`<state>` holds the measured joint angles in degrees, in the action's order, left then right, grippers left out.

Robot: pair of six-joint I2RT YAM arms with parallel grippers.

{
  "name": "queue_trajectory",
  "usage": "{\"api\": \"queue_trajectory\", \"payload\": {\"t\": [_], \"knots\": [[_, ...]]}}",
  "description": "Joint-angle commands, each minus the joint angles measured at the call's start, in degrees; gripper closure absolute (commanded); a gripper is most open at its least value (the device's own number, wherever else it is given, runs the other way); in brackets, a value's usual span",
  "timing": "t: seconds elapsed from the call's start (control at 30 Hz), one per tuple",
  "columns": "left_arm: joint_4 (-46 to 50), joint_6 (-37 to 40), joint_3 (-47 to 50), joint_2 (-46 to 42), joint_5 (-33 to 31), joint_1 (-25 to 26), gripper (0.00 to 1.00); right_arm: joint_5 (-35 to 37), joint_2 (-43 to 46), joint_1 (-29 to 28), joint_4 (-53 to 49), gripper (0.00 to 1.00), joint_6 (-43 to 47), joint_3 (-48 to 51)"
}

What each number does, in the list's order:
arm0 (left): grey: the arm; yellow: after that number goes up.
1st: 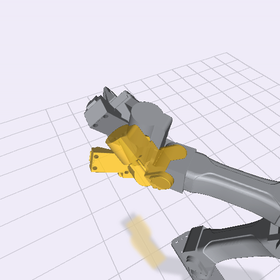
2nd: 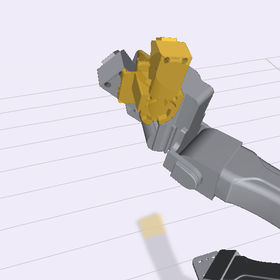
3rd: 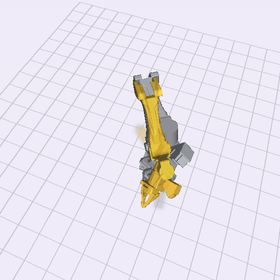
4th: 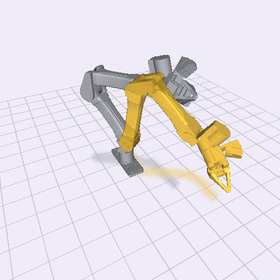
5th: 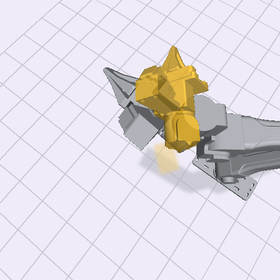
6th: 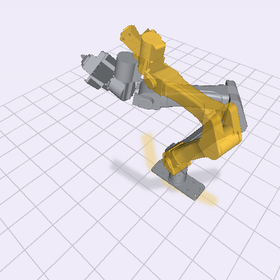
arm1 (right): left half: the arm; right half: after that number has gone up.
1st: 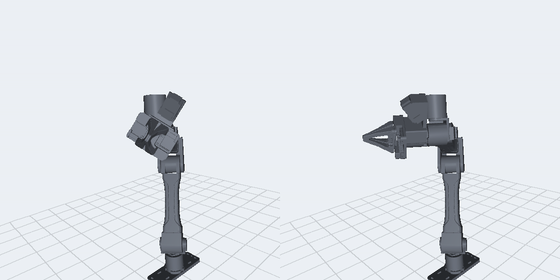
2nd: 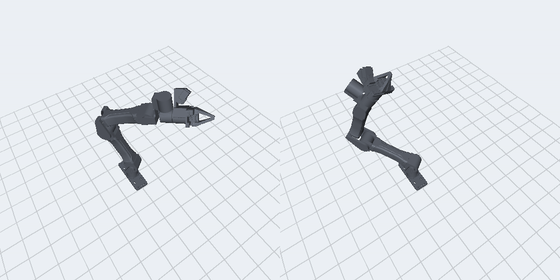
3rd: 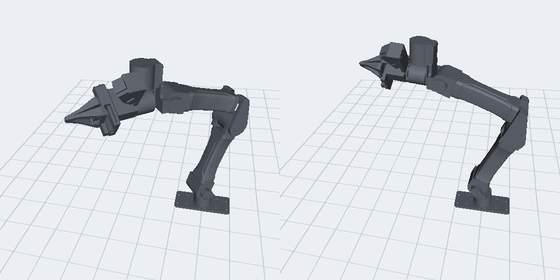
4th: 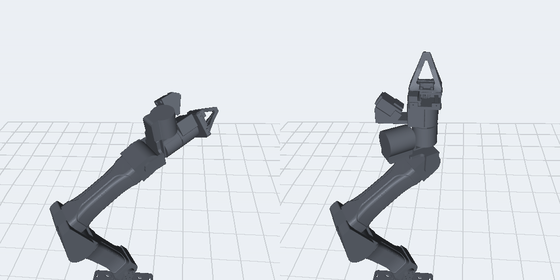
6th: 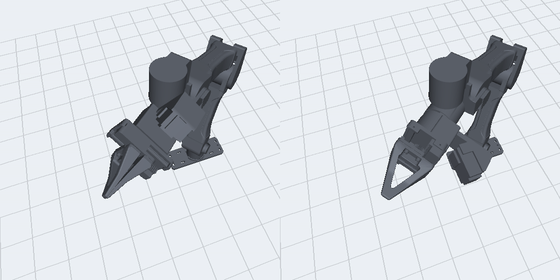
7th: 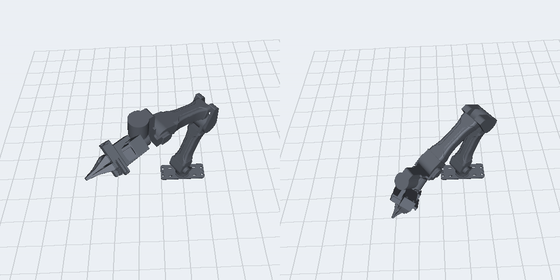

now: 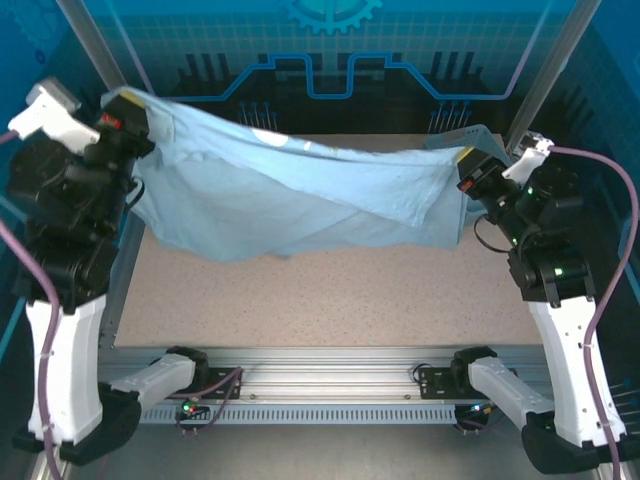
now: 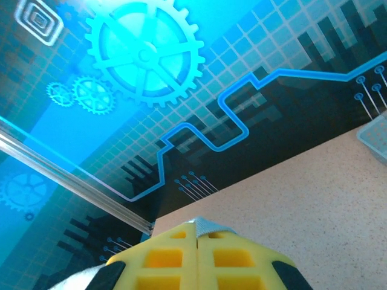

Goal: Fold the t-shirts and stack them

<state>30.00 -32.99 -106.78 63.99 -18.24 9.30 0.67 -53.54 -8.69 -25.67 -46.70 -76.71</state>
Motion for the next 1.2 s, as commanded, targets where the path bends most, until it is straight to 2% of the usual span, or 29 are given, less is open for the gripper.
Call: {"api": "queue_trajectory", "payload": {"t": [0.0, 0.1, 0.17, 0.3, 0.33, 0.37, 0.4, 0.43, 0.47, 0.5, 0.6, 0.73, 0.8, 0.93, 1.03, 1.17], "knots": [[-1.6, 1.1, -5.9, 12.2, -1.9, -0.5, 1.00, 2.8, -6.6, -0.7, -0.6, 1.00, -2.2, -1.2], [0.8, 1.3, -14.5, 25.4, -0.3, -2.0, 1.00, 4.1, -15.8, -1.3, -2.0, 1.00, -4.6, -4.2], [2.2, -1.2, -21.0, 35.2, 3.2, -4.3, 1.00, 4.2, -23.3, -1.3, -4.1, 1.00, -7.2, -7.4], [5.1, -0.9, -41.3, 59.1, 11.1, -6.8, 1.00, 2.3, -39.9, -0.5, -5.3, 1.00, -11.5, -14.7], [6.4, -1.8, -47.7, 65.6, 14.0, -7.6, 1.00, 1.7, -44.6, -0.3, -7.4, 0.87, -11.8, -18.1], [7.8, -3.6, -52.8, 70.4, 16.3, -8.3, 0.90, 1.1, -48.5, 0.0, -10.3, 0.72, -11.9, -21.4], [9.0, -5.7, -57.4, 74.6, 19.2, -9.0, 0.68, 0.6, -52.2, 0.2, -12.8, 0.61, -11.4, -25.0], [10.4, -6.9, -59.7, 77.0, 20.9, -9.4, 0.49, 0.8, -54.9, 0.1, -14.9, 0.53, -10.6, -27.5], [11.5, -6.9, -59.9, 77.2, 21.3, -9.3, 0.37, 1.1, -56.0, -0.1, -16.0, 0.48, -10.2, -28.4], [12.6, -6.0, -58.1, 75.8, 22.1, -9.2, 0.28, 1.2, -56.2, -0.3, -16.0, 0.44, -9.5, -28.1], [15.2, -2.8, -43.6, 65.2, 21.1, -8.1, 0.26, 2.3, -53.2, -0.5, -15.1, 0.40, -7.5, -22.6], [16.1, -8.2, -8.8, 44.3, 13.9, -7.7, 0.42, 1.2, -45.1, -0.6, -10.0, 0.42, -8.2, -7.1], [16.9, -9.9, 6.1, 36.1, 12.6, -8.0, 0.49, 0.6, -41.0, -1.4, -7.1, 0.43, -8.3, 0.5], [21.5, -11.1, 30.4, 21.4, 9.5, -9.5, 0.57, -0.3, -35.6, -2.9, -5.6, 0.49, -7.5, 11.7], [23.0, -11.4, 43.9, 13.8, 10.9, -13.7, 0.57, -2.4, -33.2, -4.0, -3.4, 0.49, -7.1, 17.6], [22.8, -9.7, 52.7, 13.6, 14.3, -18.1, 0.53, -4.3, -33.1, -5.6, -3.7, 0.47, -6.1, 21.0]]}}
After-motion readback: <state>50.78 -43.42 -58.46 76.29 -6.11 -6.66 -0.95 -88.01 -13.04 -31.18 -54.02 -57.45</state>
